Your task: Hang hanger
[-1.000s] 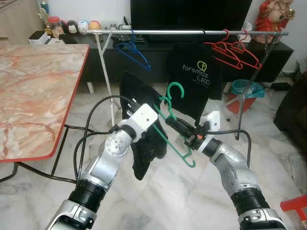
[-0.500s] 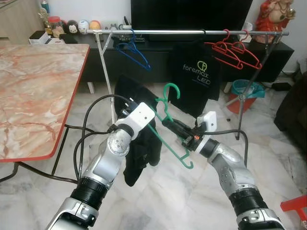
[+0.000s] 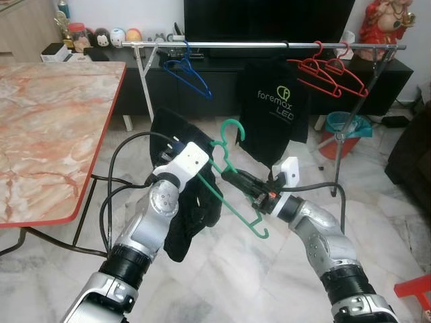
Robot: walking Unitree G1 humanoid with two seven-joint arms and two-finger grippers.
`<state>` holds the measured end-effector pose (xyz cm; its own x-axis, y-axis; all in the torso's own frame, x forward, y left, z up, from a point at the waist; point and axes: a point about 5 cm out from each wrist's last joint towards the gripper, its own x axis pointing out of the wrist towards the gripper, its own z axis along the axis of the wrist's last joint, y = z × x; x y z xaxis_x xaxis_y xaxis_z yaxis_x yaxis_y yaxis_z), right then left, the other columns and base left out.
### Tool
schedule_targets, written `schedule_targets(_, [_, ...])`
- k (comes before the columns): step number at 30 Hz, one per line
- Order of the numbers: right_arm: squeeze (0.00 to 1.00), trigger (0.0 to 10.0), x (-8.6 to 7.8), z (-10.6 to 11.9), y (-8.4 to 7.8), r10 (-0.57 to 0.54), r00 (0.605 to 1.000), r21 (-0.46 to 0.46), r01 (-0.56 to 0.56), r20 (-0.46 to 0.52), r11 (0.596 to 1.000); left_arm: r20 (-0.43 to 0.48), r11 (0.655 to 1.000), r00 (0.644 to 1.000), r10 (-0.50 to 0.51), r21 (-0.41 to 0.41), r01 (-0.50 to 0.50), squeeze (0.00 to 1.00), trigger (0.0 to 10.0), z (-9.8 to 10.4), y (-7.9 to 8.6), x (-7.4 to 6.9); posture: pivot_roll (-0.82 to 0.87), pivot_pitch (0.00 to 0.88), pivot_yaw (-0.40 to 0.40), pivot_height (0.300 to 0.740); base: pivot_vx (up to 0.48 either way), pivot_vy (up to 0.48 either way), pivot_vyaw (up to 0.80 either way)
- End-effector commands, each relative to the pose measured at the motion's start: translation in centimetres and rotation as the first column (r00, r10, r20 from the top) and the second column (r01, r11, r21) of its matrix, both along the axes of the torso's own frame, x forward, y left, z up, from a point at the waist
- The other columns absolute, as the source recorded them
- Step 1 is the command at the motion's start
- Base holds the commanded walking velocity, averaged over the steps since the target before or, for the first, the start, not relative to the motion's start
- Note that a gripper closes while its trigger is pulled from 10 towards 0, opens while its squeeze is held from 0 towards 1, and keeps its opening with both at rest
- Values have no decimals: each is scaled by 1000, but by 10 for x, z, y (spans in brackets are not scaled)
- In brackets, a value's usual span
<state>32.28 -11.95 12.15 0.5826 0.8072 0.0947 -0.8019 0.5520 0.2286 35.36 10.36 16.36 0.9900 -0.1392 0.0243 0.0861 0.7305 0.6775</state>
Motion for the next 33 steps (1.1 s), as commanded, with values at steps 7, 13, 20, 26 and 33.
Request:
schedule_targets(7, [0, 0, -4, 12, 3, 36, 998, 18, -37, 60, 999, 53, 991, 993, 108, 67, -112, 0, 10000, 7, 20, 7, 101, 0, -42, 740, 0, 0, 0])
schedule_targets(13, [0, 0, -4, 10, 2, 32, 998, 11, -33, 55, 999, 49, 993, 995, 88, 76, -91, 0, 0, 5, 19, 7, 101, 0, -39, 740, 0, 0, 0])
schedule_targets(20, [0, 0, -5, 8, 2, 32, 998, 1, -32, 50, 999, 51, 993, 995, 81, 79, -85, 0, 0, 4, 17, 7, 102, 0, -39, 740, 0, 0, 0])
schedule_targets(26, [0, 0, -6, 7, 3, 36, 998, -9, -36, 48, 999, 50, 994, 996, 78, 76, -81, 0, 0, 4, 17, 7, 102, 0, -38, 740, 0, 0, 0])
schedule_targets(33, [0, 0, -6, 3, 2, 33, 999, -28, -32, 39, 999, 50, 994, 995, 82, 70, -85, 0, 0, 4, 18, 7, 102, 0, -38, 740, 0, 0, 0])
